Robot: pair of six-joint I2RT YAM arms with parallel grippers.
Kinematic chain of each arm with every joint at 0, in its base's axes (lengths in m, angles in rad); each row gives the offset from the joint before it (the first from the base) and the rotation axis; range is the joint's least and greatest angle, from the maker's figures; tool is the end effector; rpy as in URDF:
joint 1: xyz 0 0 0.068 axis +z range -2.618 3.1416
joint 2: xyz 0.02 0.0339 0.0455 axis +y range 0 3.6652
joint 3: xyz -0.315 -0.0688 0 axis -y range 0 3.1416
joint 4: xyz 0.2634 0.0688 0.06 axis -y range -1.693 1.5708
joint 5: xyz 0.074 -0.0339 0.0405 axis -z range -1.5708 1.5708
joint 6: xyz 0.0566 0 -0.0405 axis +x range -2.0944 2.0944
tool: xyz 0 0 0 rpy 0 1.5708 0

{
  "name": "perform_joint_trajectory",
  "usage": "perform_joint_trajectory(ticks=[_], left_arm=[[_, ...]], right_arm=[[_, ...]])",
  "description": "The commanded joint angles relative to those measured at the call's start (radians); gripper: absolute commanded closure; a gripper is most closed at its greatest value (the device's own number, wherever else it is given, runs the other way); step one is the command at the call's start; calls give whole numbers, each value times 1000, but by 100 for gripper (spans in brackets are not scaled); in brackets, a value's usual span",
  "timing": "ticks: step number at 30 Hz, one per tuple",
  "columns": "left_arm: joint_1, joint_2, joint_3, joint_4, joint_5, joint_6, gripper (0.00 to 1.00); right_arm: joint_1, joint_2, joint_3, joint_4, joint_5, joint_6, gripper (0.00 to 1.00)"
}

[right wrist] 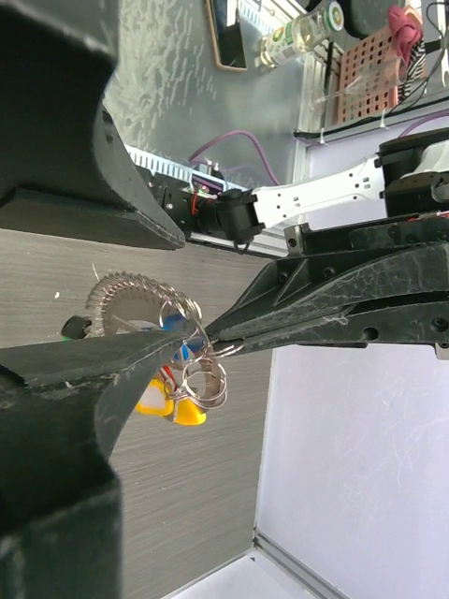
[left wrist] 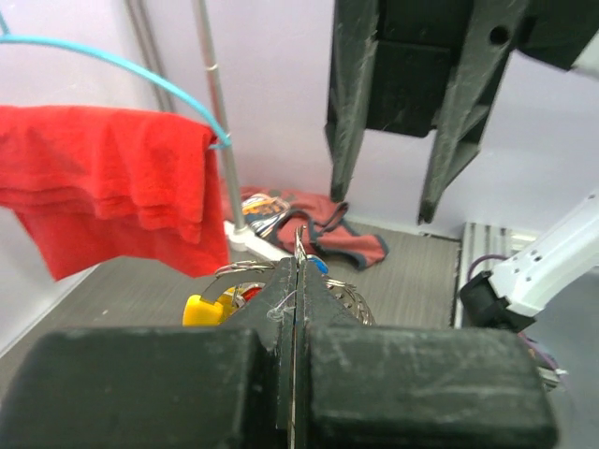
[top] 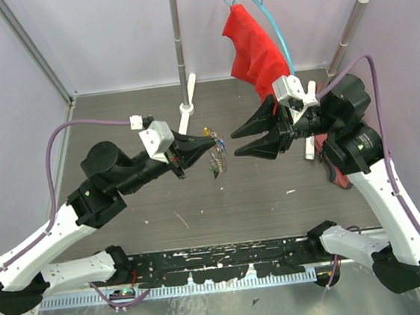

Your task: Put the keys on the keyring

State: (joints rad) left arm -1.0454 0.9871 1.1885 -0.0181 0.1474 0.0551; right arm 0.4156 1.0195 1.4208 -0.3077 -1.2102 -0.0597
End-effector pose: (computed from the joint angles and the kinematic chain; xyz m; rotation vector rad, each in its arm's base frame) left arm 0.1033 -0.1947 0.5115 0.8664 1.1665 -0.9210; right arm 0.1320 0.1161 0.5487 -1.2867 1.0480 1.1564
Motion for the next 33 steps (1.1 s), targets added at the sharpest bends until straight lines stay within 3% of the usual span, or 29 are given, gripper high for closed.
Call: perform_joint_trajectory(ticks=[1,9,26,33], left_arm=[[17,-21,-1,118,150,-80,100],[23,-26,-12,138,196,-95,100],[25,-14,-10,152,266,-109,100],[25,-8,-13,153,275,-112,100]], right_arm=[[6,-11,-15,118,-34,57,54],[46,-32,-68,264,39,147,54],[79,3,-67,234,-22,176,55],[89,7,-65,231,-18,177,66]])
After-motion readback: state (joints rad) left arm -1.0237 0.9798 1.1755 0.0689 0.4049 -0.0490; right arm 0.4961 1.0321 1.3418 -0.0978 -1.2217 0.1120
